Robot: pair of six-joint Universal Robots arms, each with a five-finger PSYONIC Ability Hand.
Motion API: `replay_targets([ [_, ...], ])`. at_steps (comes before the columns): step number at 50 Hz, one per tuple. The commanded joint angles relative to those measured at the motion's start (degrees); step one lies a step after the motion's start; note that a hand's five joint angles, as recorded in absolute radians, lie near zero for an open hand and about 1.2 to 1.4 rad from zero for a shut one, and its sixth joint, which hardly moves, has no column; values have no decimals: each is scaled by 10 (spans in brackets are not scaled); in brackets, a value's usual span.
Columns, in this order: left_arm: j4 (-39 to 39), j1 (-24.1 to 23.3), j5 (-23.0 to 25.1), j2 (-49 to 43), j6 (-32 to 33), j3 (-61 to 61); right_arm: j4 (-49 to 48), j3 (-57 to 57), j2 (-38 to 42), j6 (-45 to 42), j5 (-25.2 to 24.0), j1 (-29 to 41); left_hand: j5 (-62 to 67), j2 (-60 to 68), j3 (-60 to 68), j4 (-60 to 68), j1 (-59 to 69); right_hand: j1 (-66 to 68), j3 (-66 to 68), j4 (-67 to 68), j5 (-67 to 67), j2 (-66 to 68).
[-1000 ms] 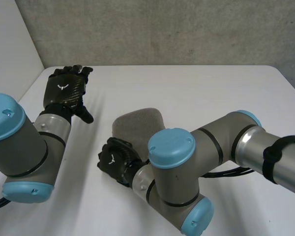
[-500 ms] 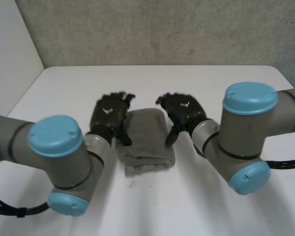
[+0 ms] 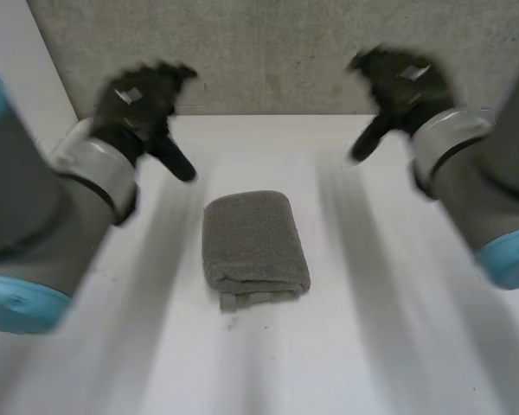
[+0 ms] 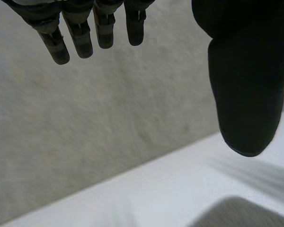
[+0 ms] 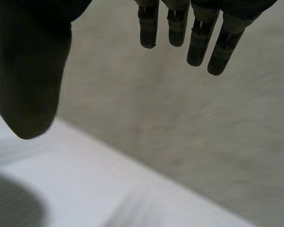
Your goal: Fold the towel.
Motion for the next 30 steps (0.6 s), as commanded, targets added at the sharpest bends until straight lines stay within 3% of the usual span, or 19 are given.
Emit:
replay_targets([
  [1,-130,50,-25,66,-7,69,27,14,-58,-27,69,-34,-14,6,6,7,0,-35,-38,-47,-34,-36],
  [9,-160,61,-23,73,-11,55,55,16,-60,-45,50,-37,-14,6,6,7,0,-35,-38,-47,-34,-36],
  [20,-159,54,-18,72,-17,53,71,17,-69,-45,-18,-49,-13,8,8,8,2,-35,-38,-47,-34,-36],
  [30,-157,48,-19,72,-19,57,70,20,-77,-46,-27,-53,-13,8,8,8,2,-35,-38,-47,-34,-36],
])
